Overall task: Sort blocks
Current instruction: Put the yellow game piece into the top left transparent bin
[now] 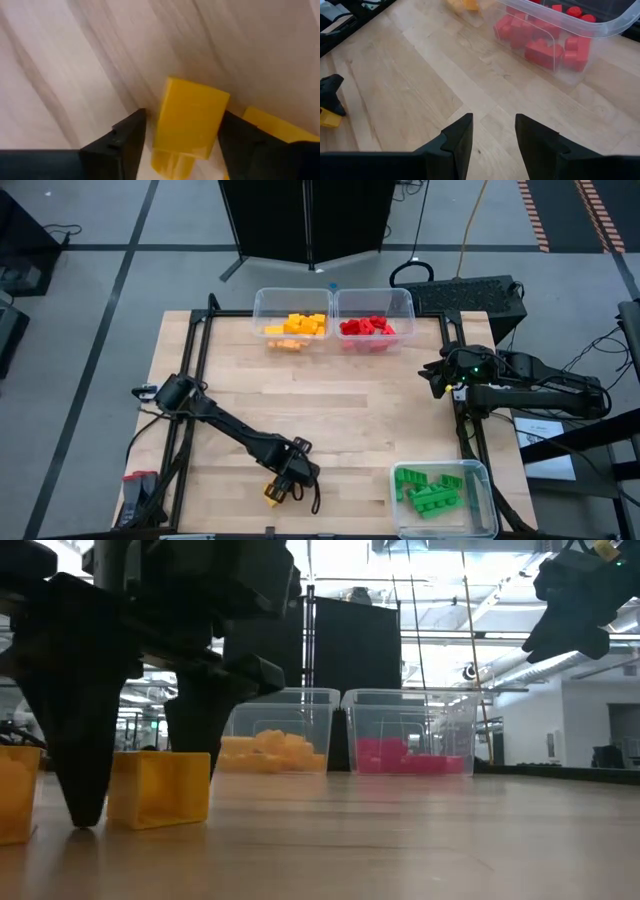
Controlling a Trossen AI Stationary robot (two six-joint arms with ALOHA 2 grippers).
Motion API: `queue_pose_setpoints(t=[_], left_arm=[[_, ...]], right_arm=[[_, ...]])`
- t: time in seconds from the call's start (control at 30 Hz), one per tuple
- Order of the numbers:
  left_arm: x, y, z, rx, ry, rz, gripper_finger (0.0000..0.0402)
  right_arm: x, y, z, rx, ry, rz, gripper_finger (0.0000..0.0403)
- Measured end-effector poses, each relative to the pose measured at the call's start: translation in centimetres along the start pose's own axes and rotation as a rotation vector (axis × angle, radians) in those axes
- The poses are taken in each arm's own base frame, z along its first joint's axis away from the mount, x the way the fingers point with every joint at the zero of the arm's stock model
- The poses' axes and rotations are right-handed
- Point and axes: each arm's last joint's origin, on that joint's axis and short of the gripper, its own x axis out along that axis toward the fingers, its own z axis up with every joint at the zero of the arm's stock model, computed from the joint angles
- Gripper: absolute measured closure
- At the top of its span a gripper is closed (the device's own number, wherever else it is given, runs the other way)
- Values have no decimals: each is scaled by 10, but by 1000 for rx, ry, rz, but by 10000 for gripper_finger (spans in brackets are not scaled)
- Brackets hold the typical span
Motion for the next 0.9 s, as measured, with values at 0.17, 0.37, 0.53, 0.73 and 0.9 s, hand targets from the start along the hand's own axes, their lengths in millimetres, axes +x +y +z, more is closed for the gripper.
queue_pose_setpoints(t=[0.17,0.37,0.53,0.73,0.9], left_arm=[[0,5,0,-11,-6,22,265],[-5,16,3,-37,-3,53,318],[-20,40,12,-151,-50,90,318],[-68,86,10,-356,-176,251,318],[-142,133,-17,-598,-320,519,318]], right_arm=[[0,0,0,0,0,0,259],[0,0,0,1,0,0,259],[0,0,0,1,0,0,259],[0,0,0,1,0,0,259],[0,0,0,-10,1,0,259]])
